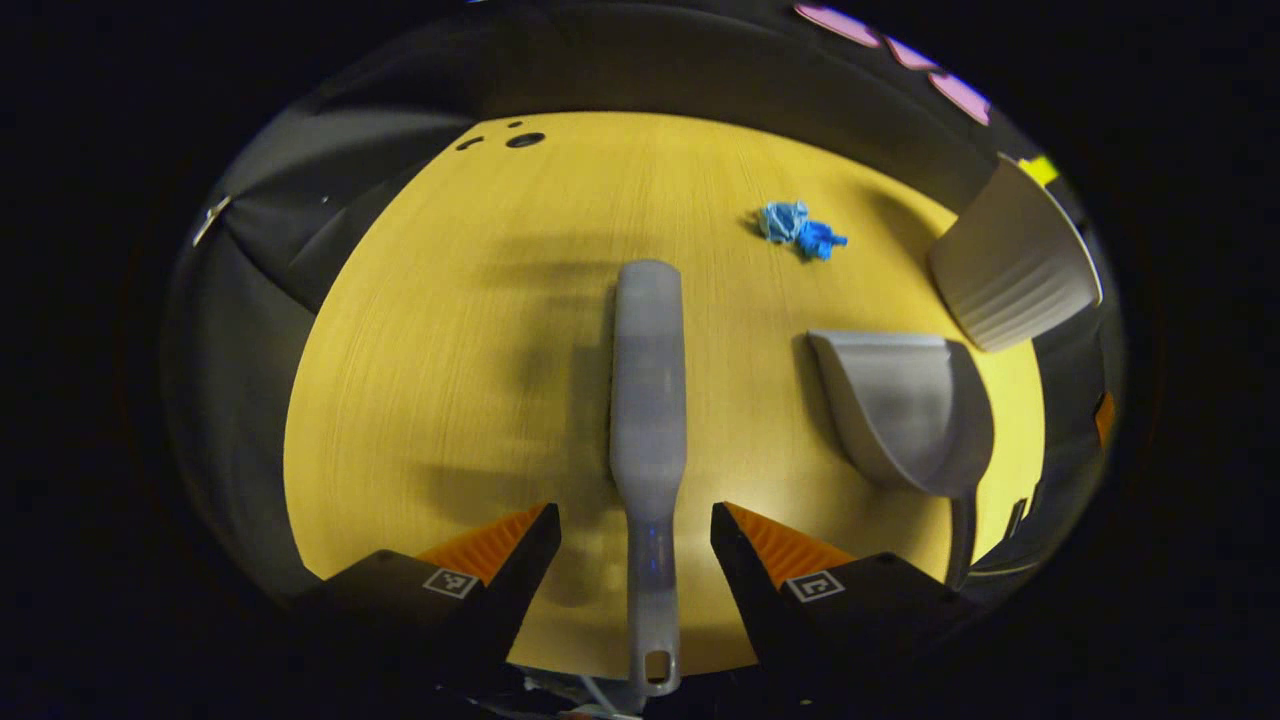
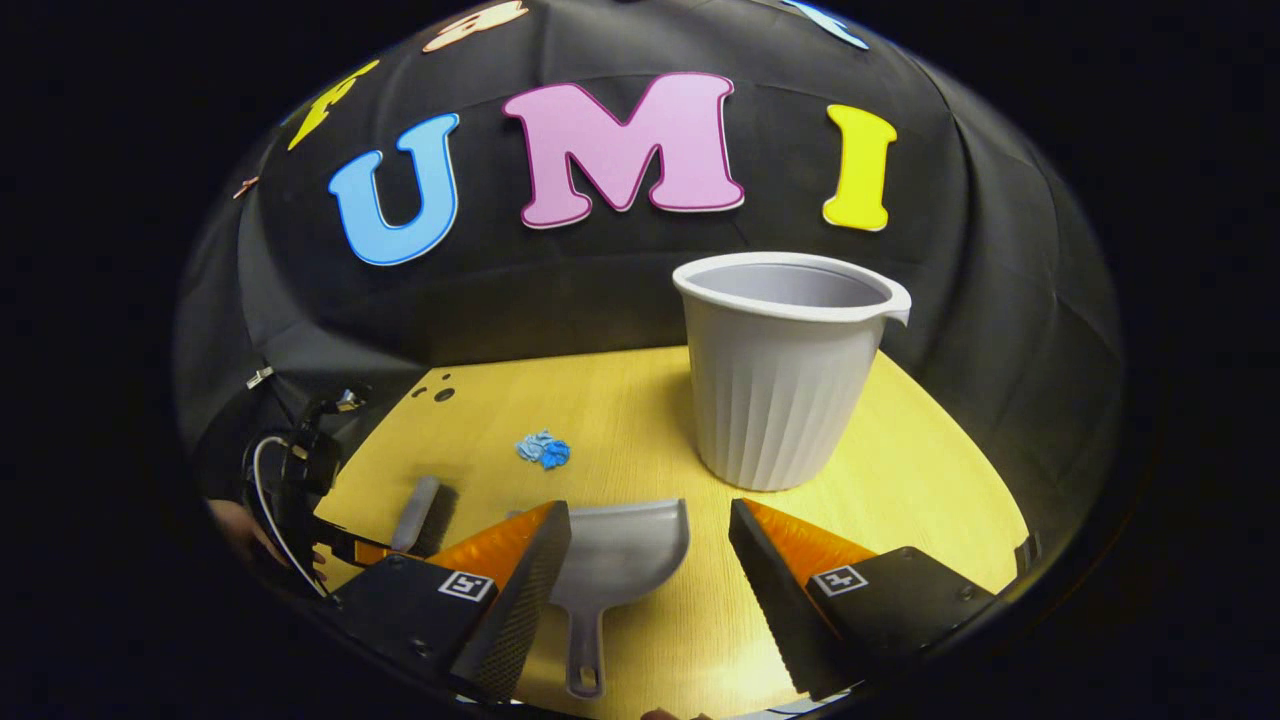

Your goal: Pick up the small broom and dustpan from the desktop, sweep the trash into the dustpan with the broom, and then empty the trash into the garbage bin.

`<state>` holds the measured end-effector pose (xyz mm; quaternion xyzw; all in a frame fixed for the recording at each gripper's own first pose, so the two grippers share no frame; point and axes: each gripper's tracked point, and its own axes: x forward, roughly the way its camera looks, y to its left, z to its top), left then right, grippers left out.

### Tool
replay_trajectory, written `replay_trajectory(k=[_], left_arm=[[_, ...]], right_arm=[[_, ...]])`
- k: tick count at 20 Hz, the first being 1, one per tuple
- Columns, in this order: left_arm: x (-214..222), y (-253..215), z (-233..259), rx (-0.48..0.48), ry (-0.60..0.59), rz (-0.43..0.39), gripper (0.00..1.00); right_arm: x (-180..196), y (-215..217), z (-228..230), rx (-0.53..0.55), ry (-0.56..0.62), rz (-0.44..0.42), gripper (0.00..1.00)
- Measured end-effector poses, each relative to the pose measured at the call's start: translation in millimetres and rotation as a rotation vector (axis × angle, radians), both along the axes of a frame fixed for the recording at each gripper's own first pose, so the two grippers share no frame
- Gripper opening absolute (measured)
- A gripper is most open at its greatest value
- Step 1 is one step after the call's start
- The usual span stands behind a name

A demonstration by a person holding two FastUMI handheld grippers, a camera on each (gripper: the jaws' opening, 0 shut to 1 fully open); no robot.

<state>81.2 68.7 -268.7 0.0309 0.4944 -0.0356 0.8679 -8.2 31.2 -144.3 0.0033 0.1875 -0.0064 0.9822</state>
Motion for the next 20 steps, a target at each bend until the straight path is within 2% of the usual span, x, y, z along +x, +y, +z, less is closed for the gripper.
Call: replay_trajectory(k=[3,4,5,7,9,10,12,13,14,16,17,18,20], left_arm=[[8.0,-3.9,-11.0,0.096,0.033,-0.035,0.95],[9.8,-6.3,-13.2,0.109,0.043,-0.039,0.91],[10.6,-8.7,-15.0,0.112,0.054,-0.037,0.94],[11.5,-11.8,-21.7,0.103,0.080,-0.022,0.90],[6.4,-13.5,-31.0,0.070,0.124,-0.001,0.83],[2.4,-15.3,-33.5,0.037,0.142,0.020,0.75],[6.0,-12.1,-33.1,0.029,0.120,0.034,0.61],[4.9,-9.7,-32.7,0.034,0.127,0.029,0.59],[3.1,-8.4,-35.2,0.035,0.146,0.033,0.48],[1.3,-7.0,-34.8,0.024,0.169,0.042,0.31],[2.1,-6.9,-35.5,0.020,0.174,0.041,0.33],[2.7,-6.6,-33.8,0.016,0.160,0.037,0.28],[2.8,-6.3,-33.4,0.006,0.131,0.024,0.27]], right_arm=[[-4.0,0.1,-19.3,0.015,0.055,-0.008,0.99],[-6.3,-0.4,-23.2,0.011,0.067,-0.010,0.99],[-6.9,-1.0,-26.0,0.006,0.079,-0.012,0.99],[-7.1,1.8,-33.5,0.002,0.102,-0.008,0.99],[-7.7,4.0,-39.5,-0.002,0.123,-0.002,0.99],[-7.6,5.7,-43.8,-0.004,0.134,0.000,0.99],[-7.5,7.8,-51.3,-0.010,0.158,0.001,0.99],[-7.2,8.8,-55.7,-0.015,0.175,0.001,0.99],[-7.3,11.4,-61.2,-0.018,0.196,0.004,0.99],[-7.5,16.9,-75.1,-0.021,0.254,0.011,0.99],[-11.3,22.2,-82.2,-0.017,0.299,0.024,0.99],[-12.6,29.9,-90.6,-0.014,0.341,0.040,0.99],[-16.1,38.8,-103.5,-0.021,0.420,0.063,0.99]])
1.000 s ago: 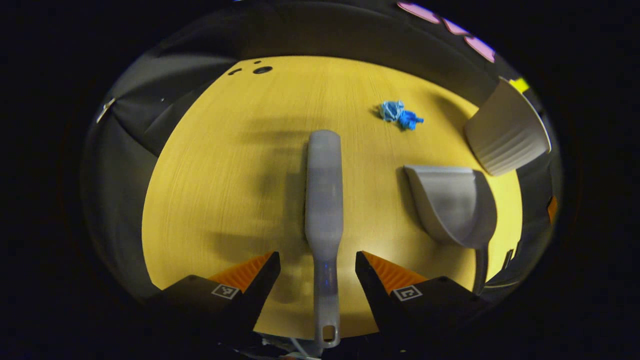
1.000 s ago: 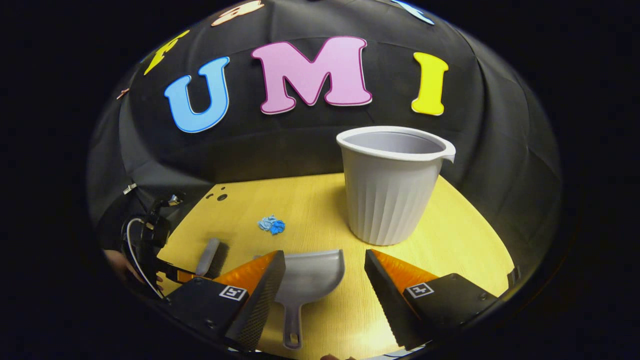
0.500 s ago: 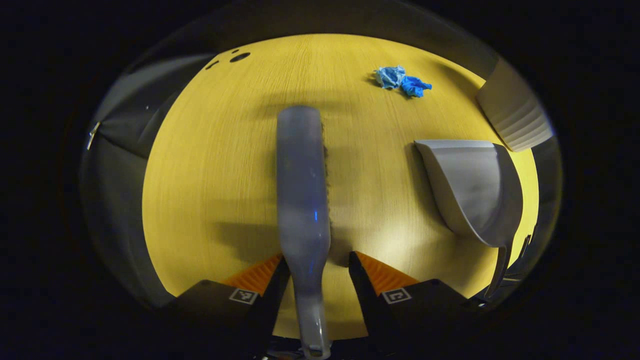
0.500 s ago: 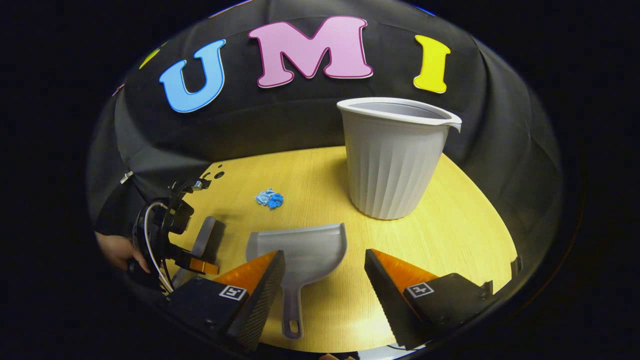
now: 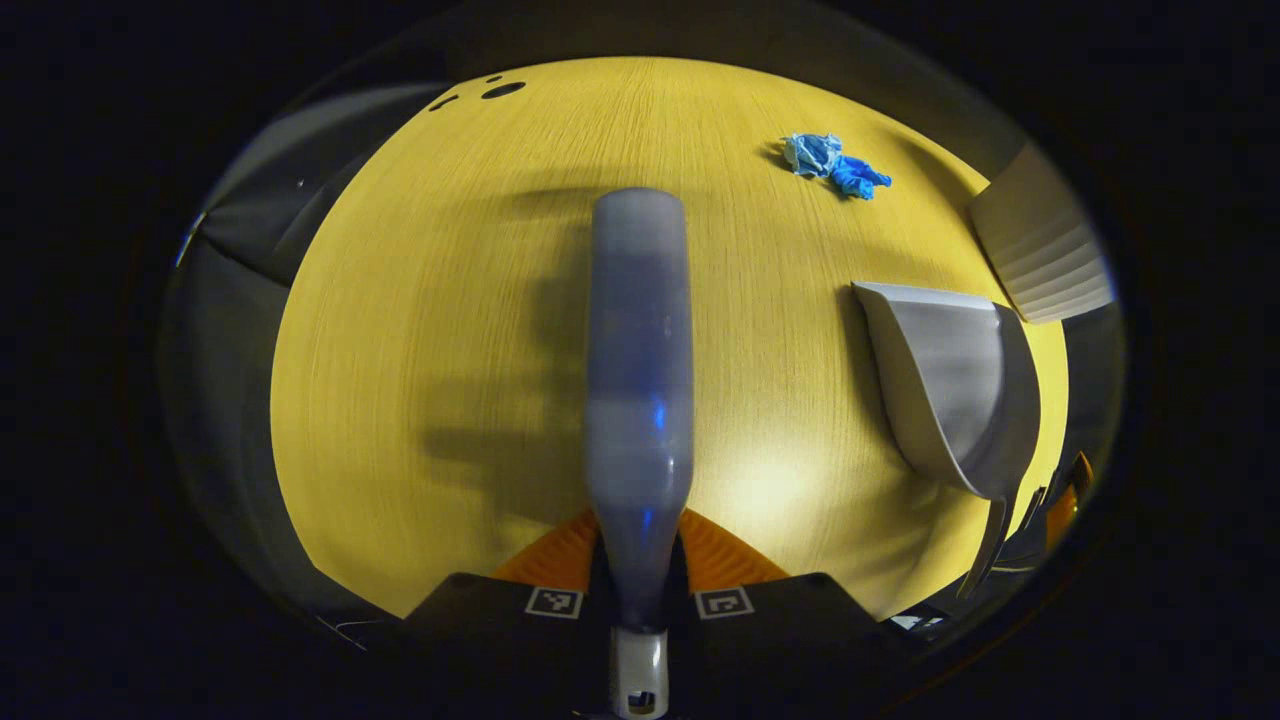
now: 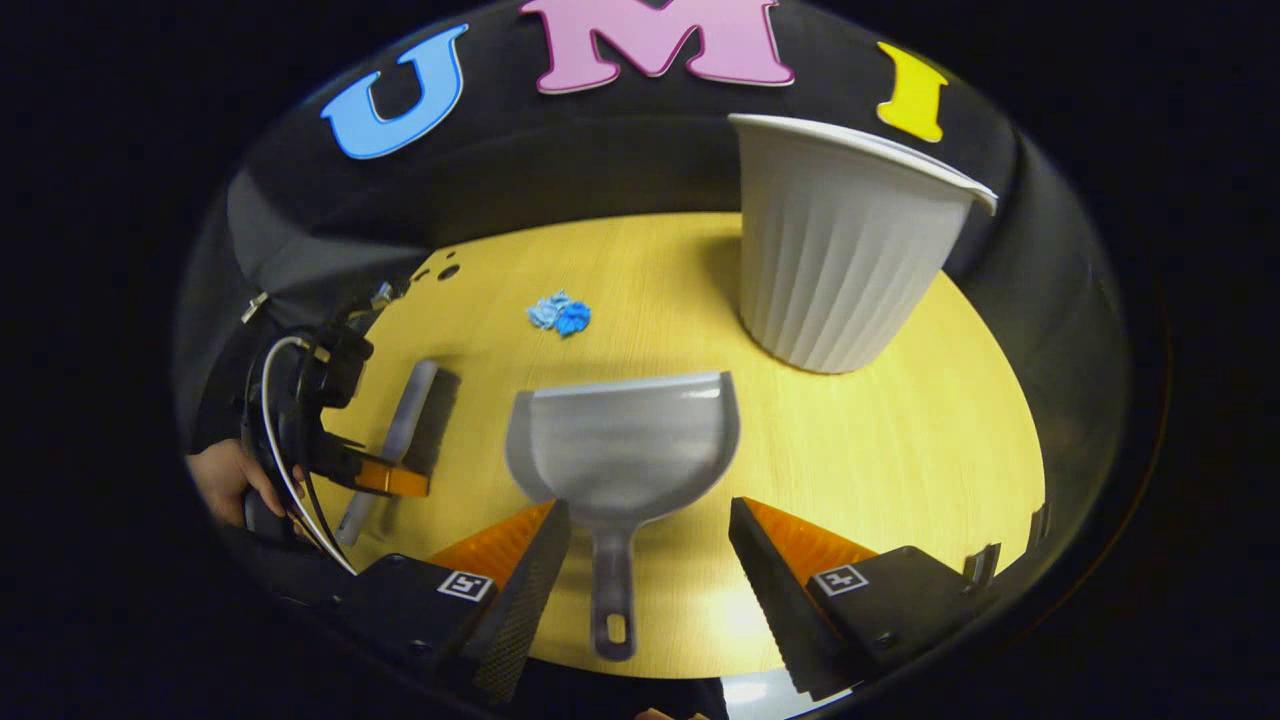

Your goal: Pick up the small broom and dustpan from the desktop, sweep the trash into the dustpan with the broom, and then empty the trash into the garbage bin.

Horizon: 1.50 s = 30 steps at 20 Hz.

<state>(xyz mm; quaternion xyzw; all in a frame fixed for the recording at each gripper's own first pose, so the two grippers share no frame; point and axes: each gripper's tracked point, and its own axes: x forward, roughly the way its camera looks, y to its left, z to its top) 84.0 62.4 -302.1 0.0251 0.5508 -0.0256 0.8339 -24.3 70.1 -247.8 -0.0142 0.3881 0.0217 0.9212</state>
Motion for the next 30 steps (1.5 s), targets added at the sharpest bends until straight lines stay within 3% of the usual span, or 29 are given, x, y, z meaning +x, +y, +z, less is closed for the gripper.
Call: replay_trajectory(k=[5,7,11,16,24,26,30], left_arm=[[-0.8,1.5,3.0,-0.069,-0.089,0.051,0.26],[-1.5,1.3,2.6,-0.083,-0.111,0.039,0.26],[-1.2,2.2,4.5,-0.136,-0.149,0.044,0.26],[-1.5,2.6,4.5,-0.165,-0.163,0.050,0.26],[0.1,2.1,4.1,-0.068,-0.172,0.027,0.25],[2.3,2.2,4.5,-0.063,-0.183,0.050,0.26],[7.8,18.5,6.8,-0.022,-0.198,0.104,0.25]], right_arm=[[-9.0,7.0,-30.1,-0.080,0.183,0.027,0.99],[-10.0,20.4,-45.6,-0.057,0.255,0.031,0.99],[-2.1,24.1,-73.2,-0.073,0.327,-0.023,0.99],[6.4,25.0,-92.5,-0.100,0.360,-0.066,0.99],[13.3,8.7,-111.7,-0.115,0.370,-0.096,0.92],[15.3,8.1,-118.7,-0.107,0.375,-0.076,0.81],[13.6,3.7,-116.4,-0.111,0.402,-0.019,0.45]])
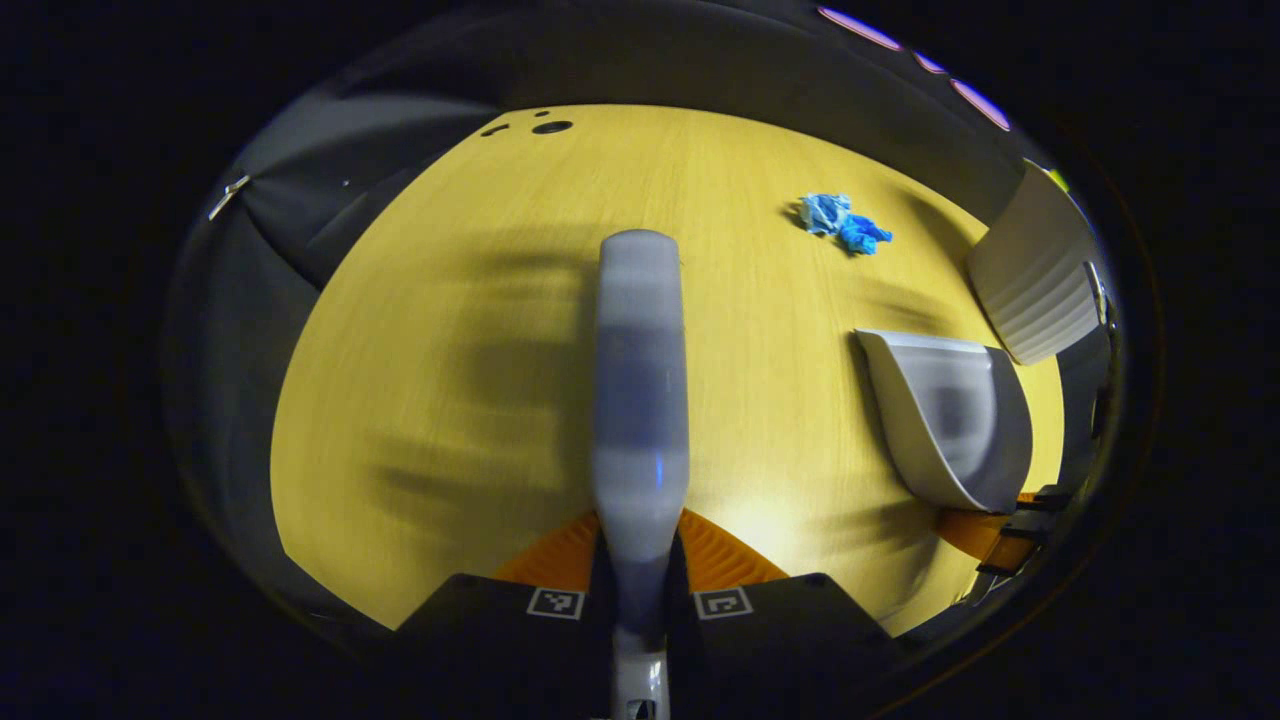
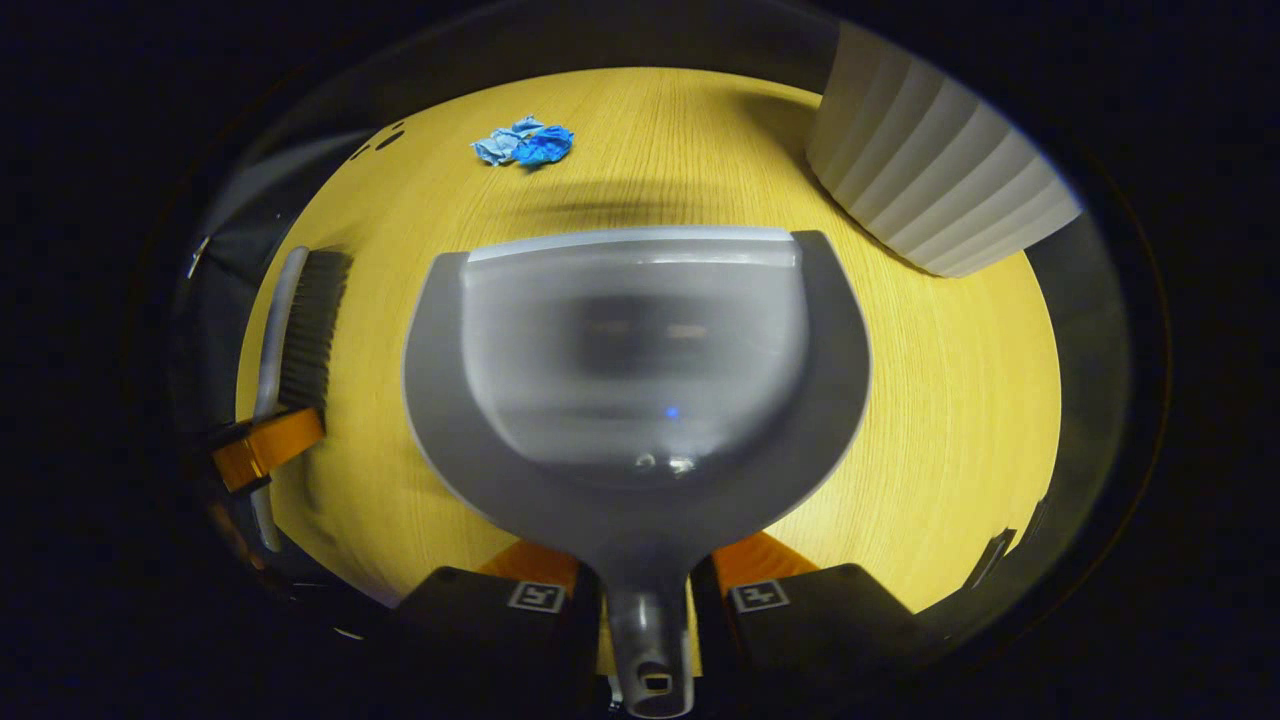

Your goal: Pick up the small broom and dustpan from the desktop, sweep the trash into the dustpan with the broom, and then empty the trash into the garbage bin.

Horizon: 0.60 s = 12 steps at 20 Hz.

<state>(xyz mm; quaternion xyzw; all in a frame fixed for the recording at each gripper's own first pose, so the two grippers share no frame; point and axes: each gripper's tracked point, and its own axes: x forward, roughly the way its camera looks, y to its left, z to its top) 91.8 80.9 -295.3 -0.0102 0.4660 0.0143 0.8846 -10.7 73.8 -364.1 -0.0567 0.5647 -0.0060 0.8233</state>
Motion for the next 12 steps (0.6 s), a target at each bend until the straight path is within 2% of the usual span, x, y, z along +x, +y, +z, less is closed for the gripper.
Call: replay_trajectory(k=[2,3,4,6,7,8,9,10,12], left_arm=[[2.7,6.7,3.7,0.006,0.001,0.009,0.26],[7.1,8.9,7.3,0.003,-0.003,0.001,0.26],[13.2,10.8,10.7,0.000,-0.012,-0.010,0.26],[28.4,13.6,16.6,0.003,-0.017,-0.044,0.27],[36.1,13.8,18.0,0.013,-0.014,-0.071,0.25],[45.5,15.3,21.2,0.028,-0.010,-0.098,0.25],[55.7,16.1,24.8,0.044,-0.011,-0.126,0.26],[68.3,15.3,30.4,0.059,-0.016,-0.155,0.25],[91.2,10.9,39.8,0.087,-0.019,-0.205,0.25]], right_arm=[[-1.0,1.0,3.3,0.024,0.019,0.046,0.45],[-1.2,0.1,3.3,0.038,0.023,0.061,0.32],[-2.8,-1.9,3.7,0.047,0.037,0.065,0.38],[-4.2,-4.5,4.1,0.054,0.050,0.086,0.36],[-5.7,-8.5,4.4,0.047,0.058,0.105,0.41],[-7.4,-12.5,3.8,0.037,0.066,0.127,0.34],[-10.2,-17.3,4.8,0.027,0.070,0.153,0.40],[-12.3,-22.2,6.2,0.020,0.073,0.175,0.34],[-15.8,-30.9,11.1,0.013,0.076,0.208,0.34]])
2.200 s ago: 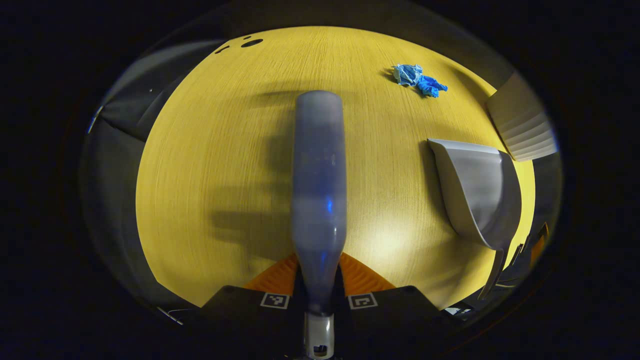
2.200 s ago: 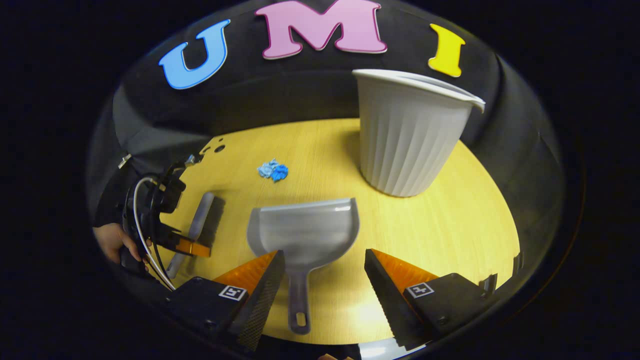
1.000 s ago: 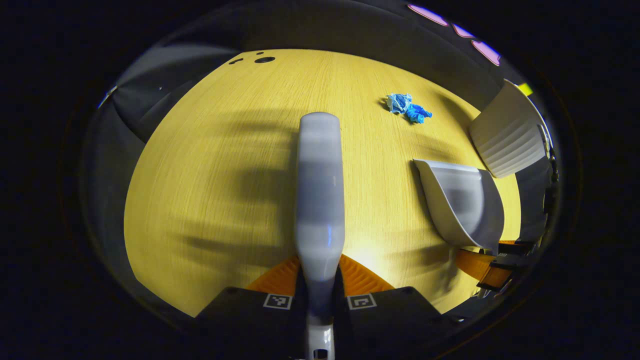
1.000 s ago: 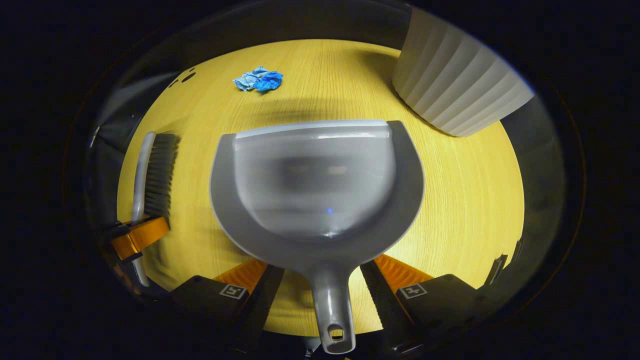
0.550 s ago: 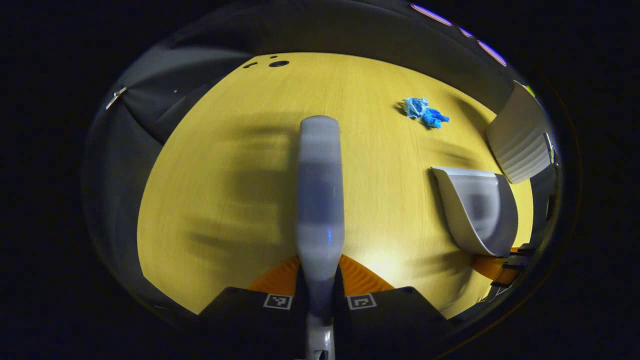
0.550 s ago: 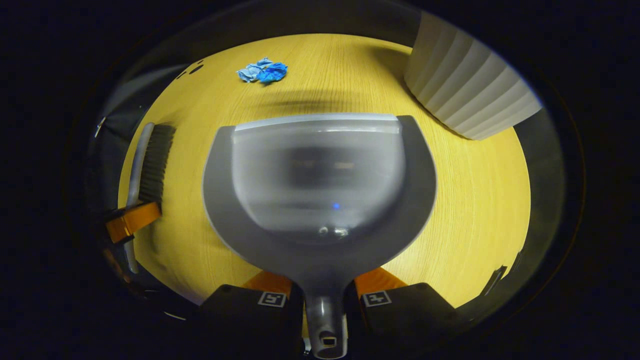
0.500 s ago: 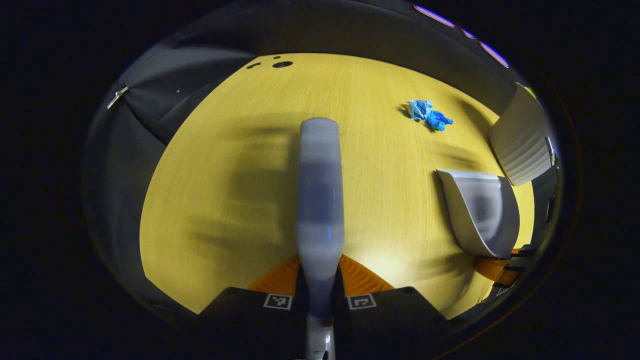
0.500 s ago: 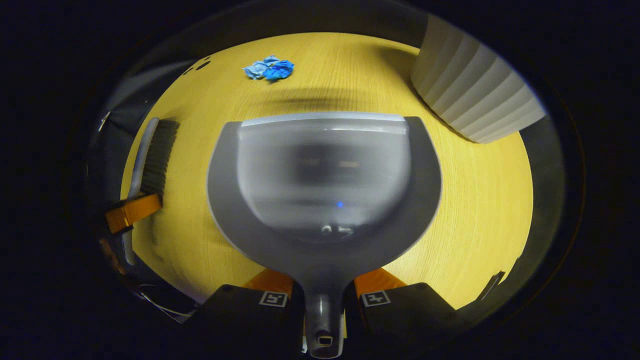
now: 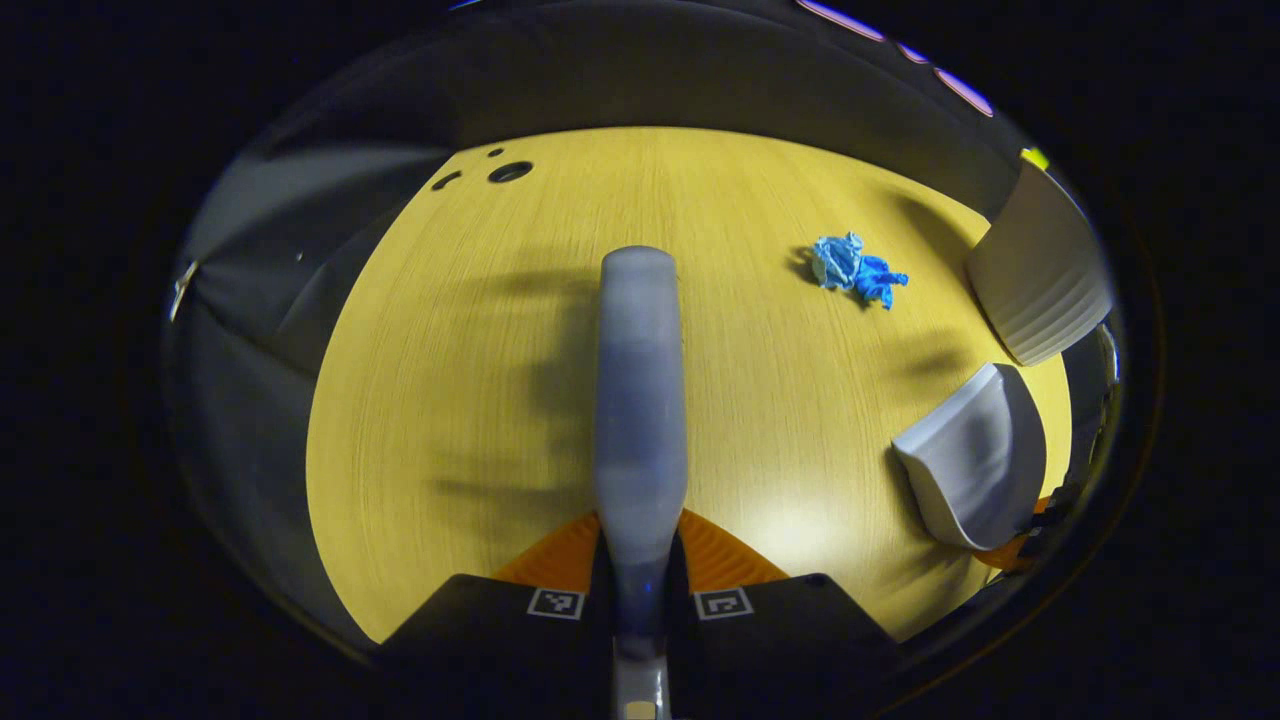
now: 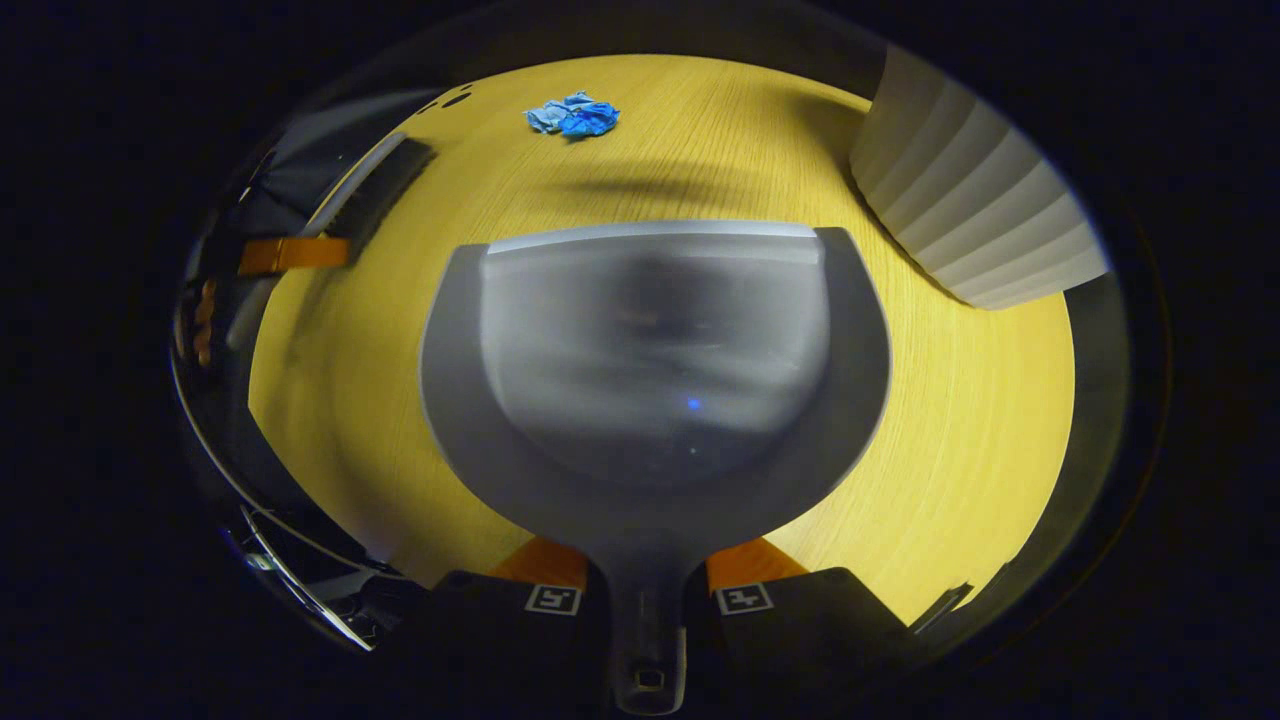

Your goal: Pick up the small broom and dustpan from the desktop, sweep the trash into the dustpan with the broom, and then empty the trash into the garbage bin.

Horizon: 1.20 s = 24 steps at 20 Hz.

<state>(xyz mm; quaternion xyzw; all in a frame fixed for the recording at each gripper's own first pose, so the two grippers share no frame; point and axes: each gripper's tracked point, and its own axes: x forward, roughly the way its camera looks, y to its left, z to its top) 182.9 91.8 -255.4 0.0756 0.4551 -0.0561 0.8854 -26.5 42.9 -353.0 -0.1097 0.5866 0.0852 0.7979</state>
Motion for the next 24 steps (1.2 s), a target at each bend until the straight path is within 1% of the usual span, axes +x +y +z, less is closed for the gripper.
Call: replay_trajectory(k=[2,5,8,9,11,13,14,15,17,20,23,24], left_arm=[[21.9,-7.6,5.1,0.048,0.000,-0.064,0.25],[45.7,-22.0,4.5,0.125,0.035,-0.147,0.26],[67.4,-35.1,9.1,0.196,0.037,-0.204,0.25],[76.5,-39.9,9.6,0.215,0.036,-0.222,0.26],[93.7,-46.5,11.9,0.273,0.038,-0.271,0.26],[111.7,-52.4,16.4,0.365,0.033,-0.354,0.25],[117.9,-58.8,17.1,0.393,0.036,-0.396,0.27],[121.2,-68.3,15.9,0.406,0.046,-0.435,0.25],[124.9,-79.0,13.7,0.448,0.069,-0.518,0.26],[124.4,-102.8,13.1,0.476,0.085,-0.618,0.26],[104.5,-136.4,7.7,0.432,0.092,-0.724,0.26],[96.1,-149.1,6.7,0.411,0.085,-0.783,0.25]], right_arm=[[-0.9,-11.2,4.6,-0.015,-0.010,0.030,0.34],[-2.3,-34.3,13.8,-0.046,-0.029,0.055,0.34],[7.7,-61.9,25.7,-0.150,-0.094,0.155,0.34],[8.7,-66.5,27.9,-0.155,-0.097,0.168,0.34],[8.7,-66.9,27.5,-0.115,-0.078,0.148,0.34],[12.1,-70.0,23.6,-0.091,-0.071,0.136,0.34],[11.7,-72.0,23.0,-0.090,-0.068,0.140,0.34],[11.9,-73.4,20.9,-0.088,-0.061,0.148,0.34],[9.4,-74.3,18.6,-0.080,-0.047,0.163,0.34],[4.8,-75.8,20.0,-0.066,-0.038,0.180,0.34],[5.1,-77.7,21.5,-0.061,-0.044,0.196,0.34],[3.7,-78.2,21.2,-0.057,-0.043,0.198,0.34]])
